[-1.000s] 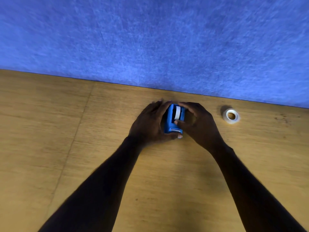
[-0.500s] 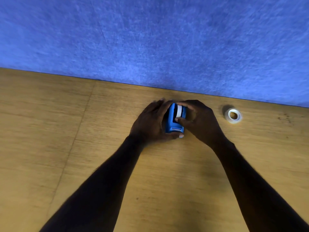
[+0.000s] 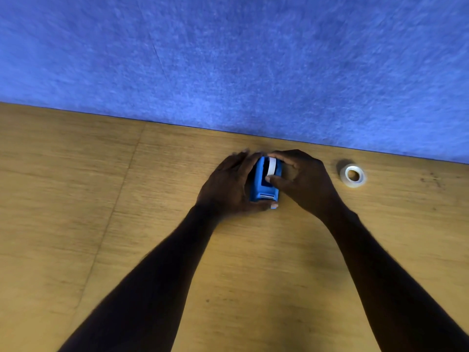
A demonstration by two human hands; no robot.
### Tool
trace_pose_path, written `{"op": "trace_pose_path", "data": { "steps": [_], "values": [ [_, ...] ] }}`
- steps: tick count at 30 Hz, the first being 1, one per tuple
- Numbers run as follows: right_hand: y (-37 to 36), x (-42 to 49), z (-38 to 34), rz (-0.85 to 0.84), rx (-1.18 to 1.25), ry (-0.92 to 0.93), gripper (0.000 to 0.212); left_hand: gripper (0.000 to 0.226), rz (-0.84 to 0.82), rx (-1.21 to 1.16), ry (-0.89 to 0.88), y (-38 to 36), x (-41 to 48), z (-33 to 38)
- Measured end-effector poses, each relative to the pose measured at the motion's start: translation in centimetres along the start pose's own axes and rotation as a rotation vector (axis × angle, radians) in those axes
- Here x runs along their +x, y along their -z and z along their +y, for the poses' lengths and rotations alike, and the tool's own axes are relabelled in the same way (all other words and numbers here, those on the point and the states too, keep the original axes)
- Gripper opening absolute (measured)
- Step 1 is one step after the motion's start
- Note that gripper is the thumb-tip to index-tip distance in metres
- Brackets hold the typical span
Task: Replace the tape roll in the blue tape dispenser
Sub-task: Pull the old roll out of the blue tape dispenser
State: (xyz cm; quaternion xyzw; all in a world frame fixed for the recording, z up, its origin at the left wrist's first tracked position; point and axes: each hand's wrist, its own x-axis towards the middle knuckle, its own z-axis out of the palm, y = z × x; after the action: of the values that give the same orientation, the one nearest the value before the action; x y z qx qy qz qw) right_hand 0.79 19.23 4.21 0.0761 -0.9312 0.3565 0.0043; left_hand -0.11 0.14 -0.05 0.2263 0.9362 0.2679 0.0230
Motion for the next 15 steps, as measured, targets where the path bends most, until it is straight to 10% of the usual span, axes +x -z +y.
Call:
{"op": "trace_pose_path", "data": {
  "steps": [15],
  "values": [
    [0.07, -0.12, -0.01, -0.013, -0.035, 0.0, 0.05, 0.11, -0.009, 0.008, 0.005, -0.21, -0.07, -0.14]
  ]
}}
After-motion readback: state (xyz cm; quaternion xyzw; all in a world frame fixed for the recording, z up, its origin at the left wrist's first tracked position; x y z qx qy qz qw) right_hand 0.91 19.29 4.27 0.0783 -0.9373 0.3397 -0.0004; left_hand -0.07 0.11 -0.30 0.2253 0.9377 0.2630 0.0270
